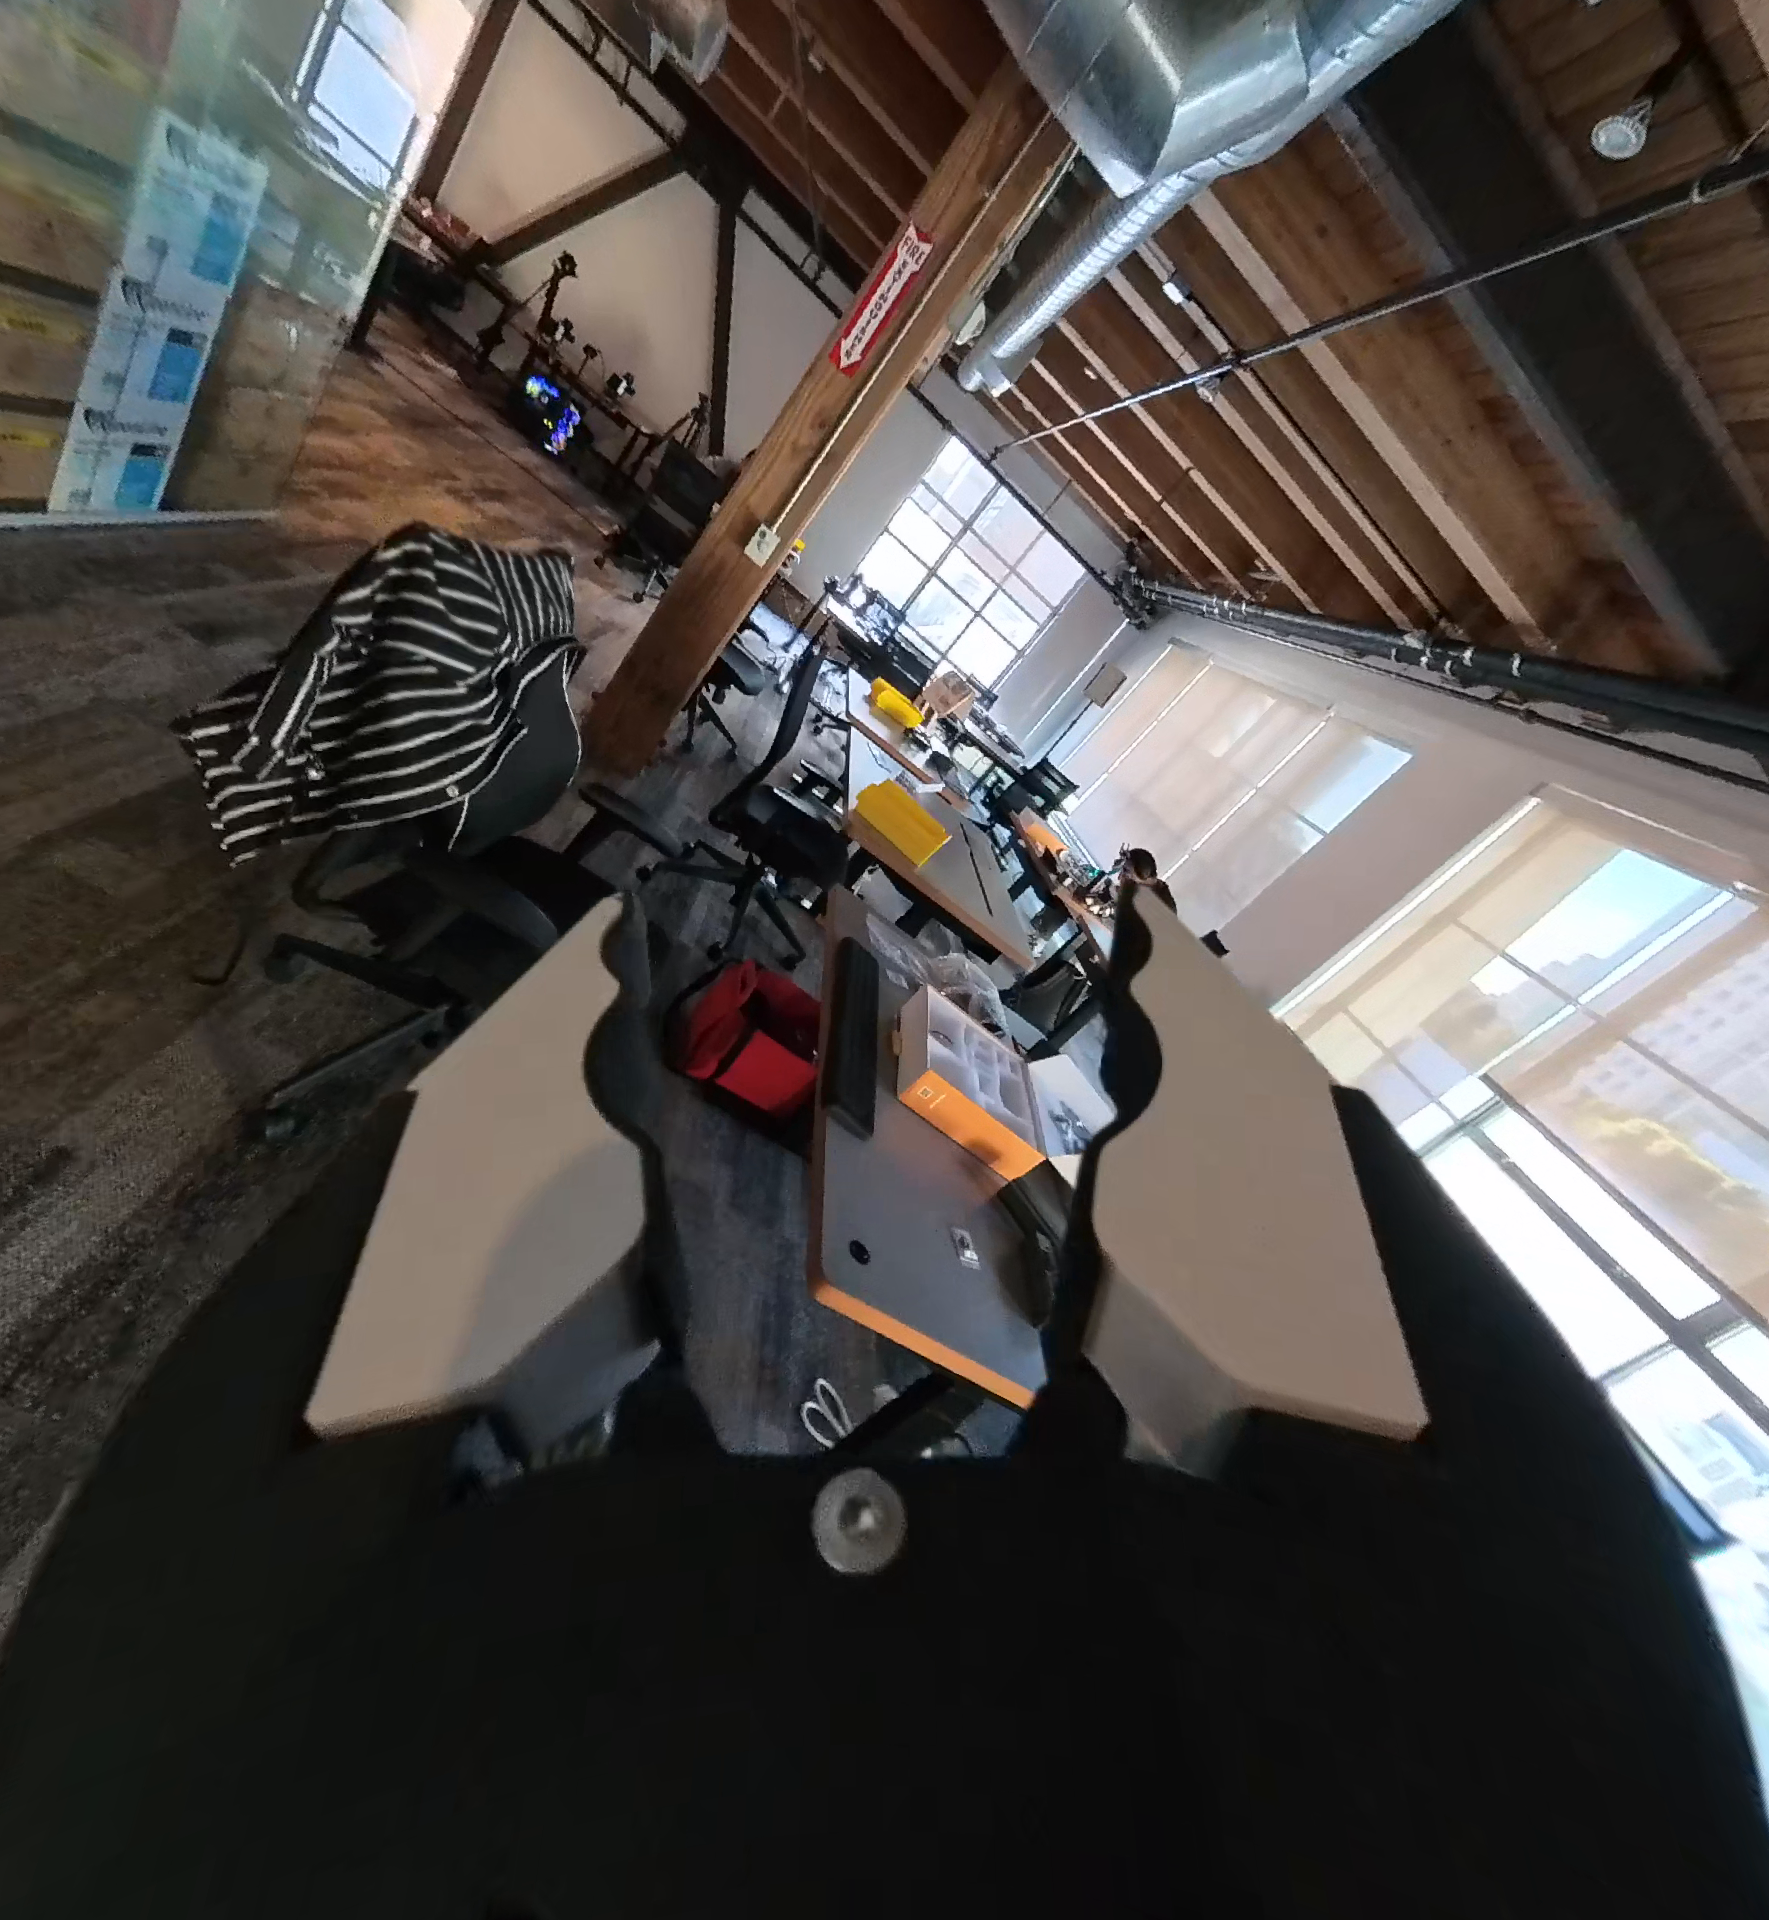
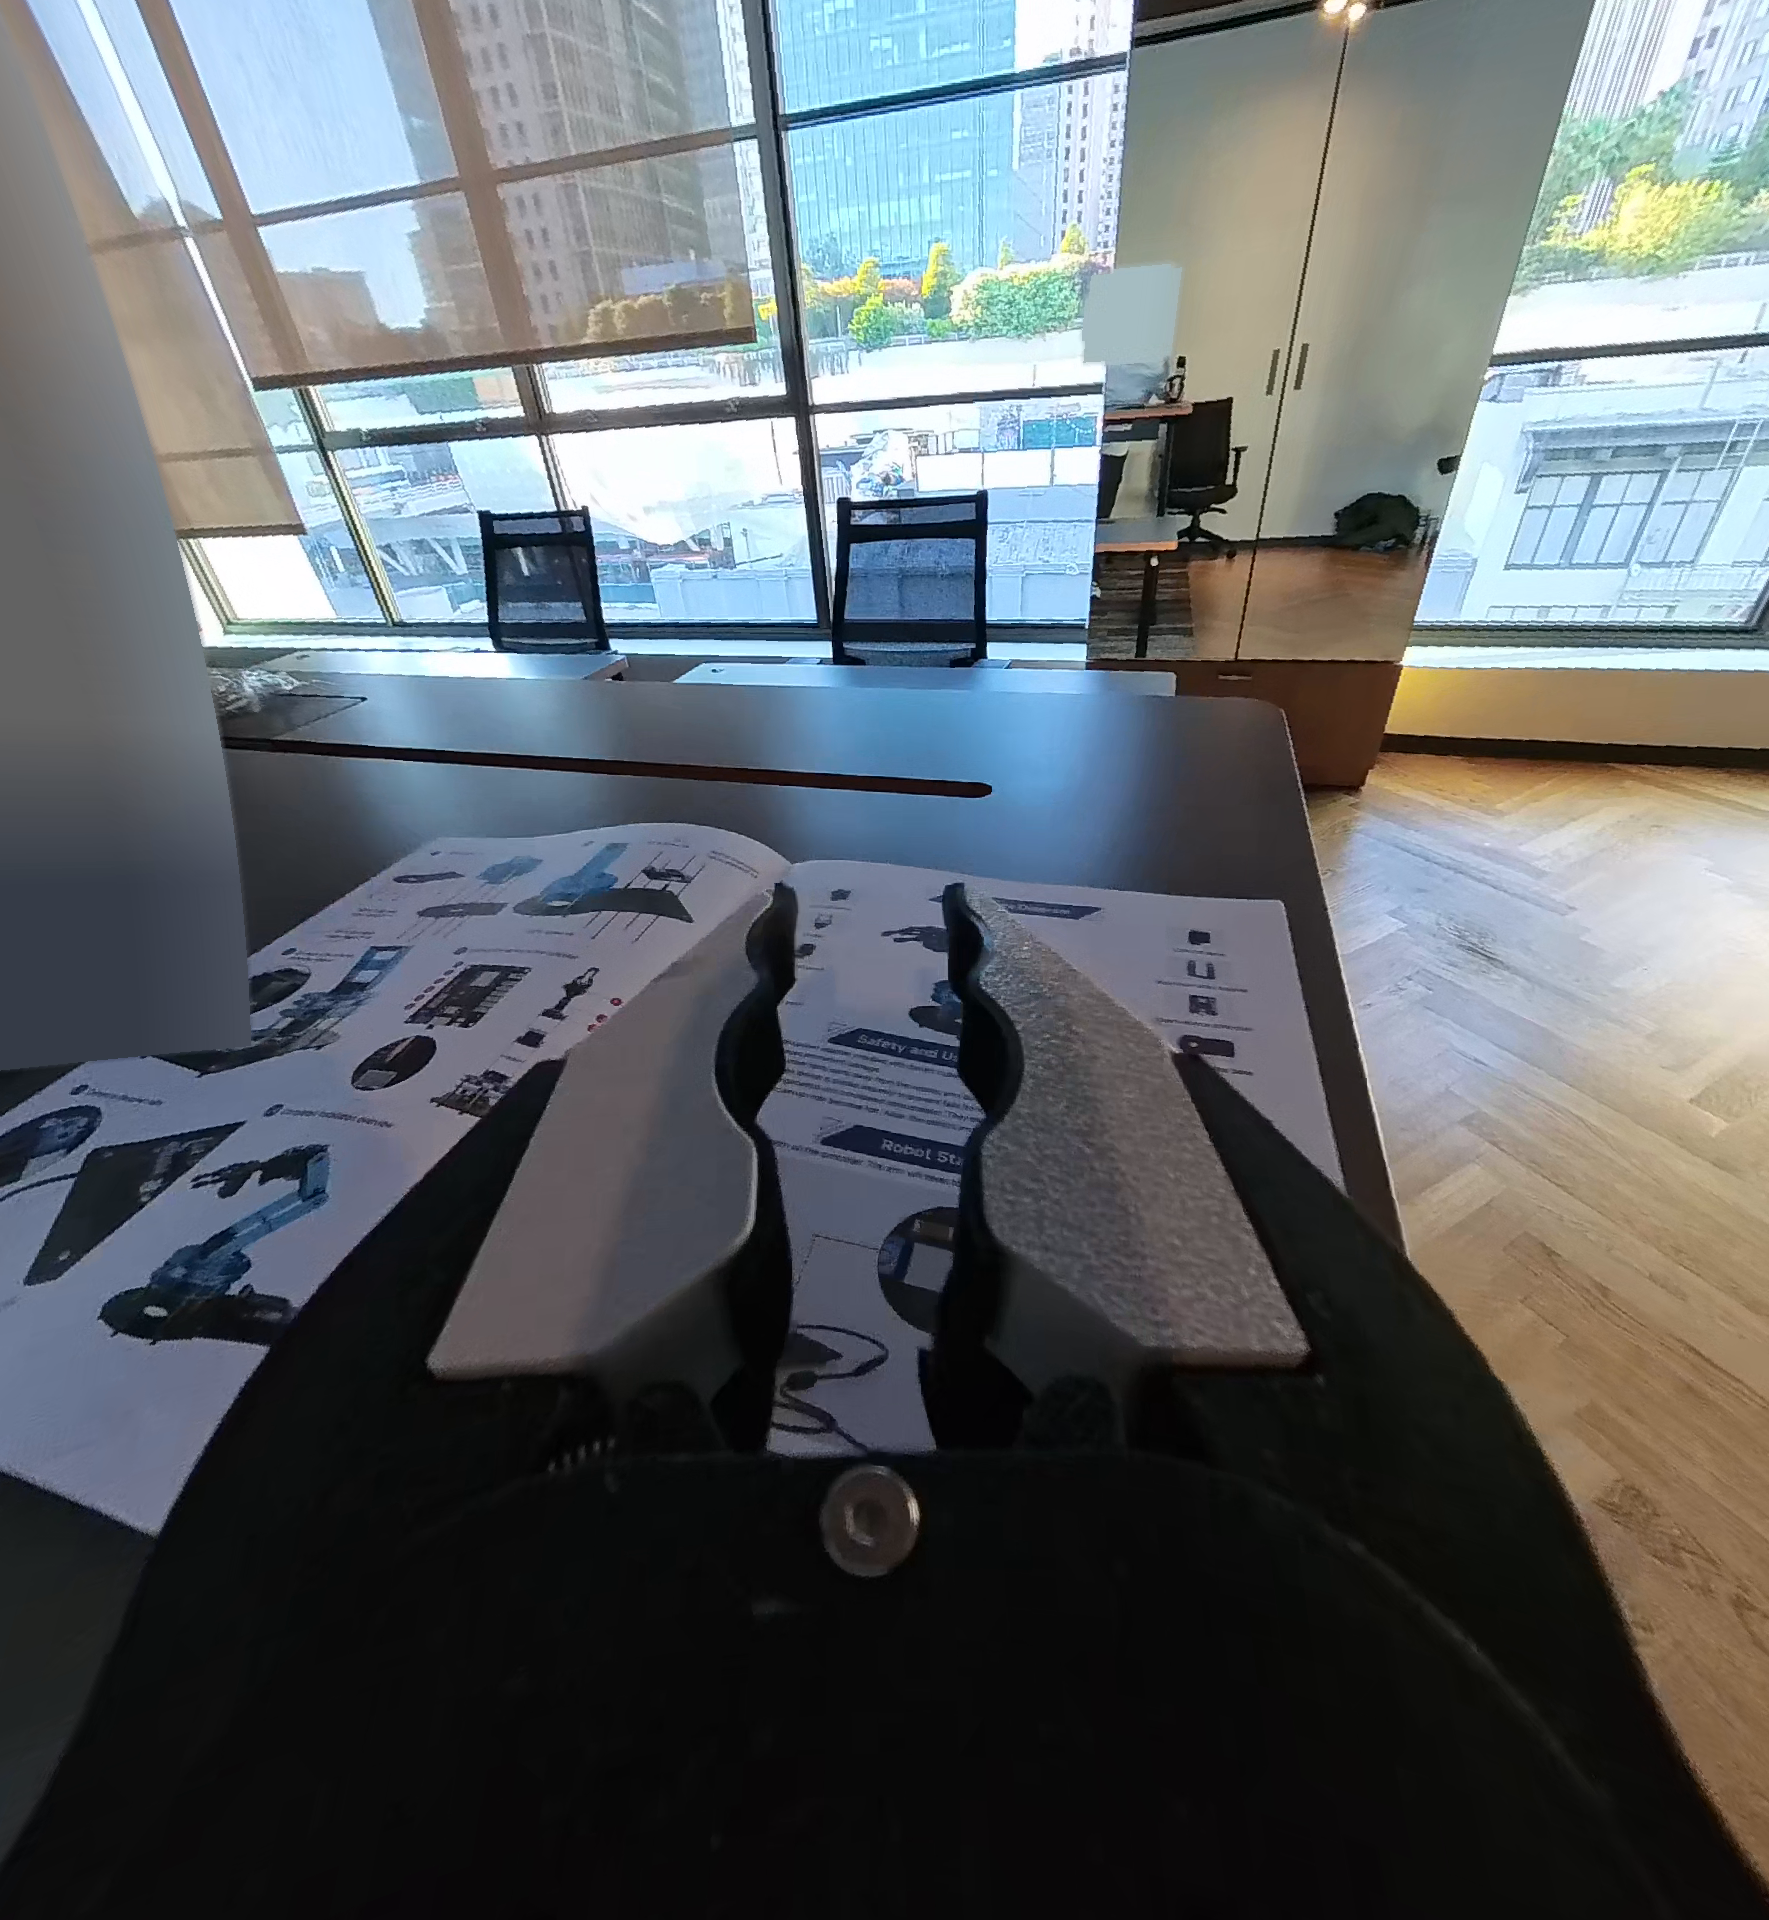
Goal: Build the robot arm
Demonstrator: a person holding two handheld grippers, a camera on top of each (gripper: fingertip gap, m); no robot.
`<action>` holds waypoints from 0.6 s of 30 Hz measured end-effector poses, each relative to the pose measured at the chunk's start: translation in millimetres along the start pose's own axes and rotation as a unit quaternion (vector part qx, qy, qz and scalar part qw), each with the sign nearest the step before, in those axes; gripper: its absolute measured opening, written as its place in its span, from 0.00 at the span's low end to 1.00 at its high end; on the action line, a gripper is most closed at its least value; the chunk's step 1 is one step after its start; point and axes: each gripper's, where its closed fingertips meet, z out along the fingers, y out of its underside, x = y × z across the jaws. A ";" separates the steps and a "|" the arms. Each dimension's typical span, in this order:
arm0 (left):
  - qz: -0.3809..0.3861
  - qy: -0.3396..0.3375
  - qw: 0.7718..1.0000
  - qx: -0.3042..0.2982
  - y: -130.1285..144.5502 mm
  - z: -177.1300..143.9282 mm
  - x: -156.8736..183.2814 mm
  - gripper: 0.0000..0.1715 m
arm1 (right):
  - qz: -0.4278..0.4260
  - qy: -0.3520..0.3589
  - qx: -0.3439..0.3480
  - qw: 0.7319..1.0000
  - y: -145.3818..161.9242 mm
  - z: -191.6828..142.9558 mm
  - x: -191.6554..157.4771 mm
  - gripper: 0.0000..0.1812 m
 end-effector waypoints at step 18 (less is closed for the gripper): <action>-0.026 0.021 0.998 0.045 -21.1 -9.2 30.3 0.51 | 0.024 -0.023 -0.009 0.999 2.7 -2.9 -8.2 0.14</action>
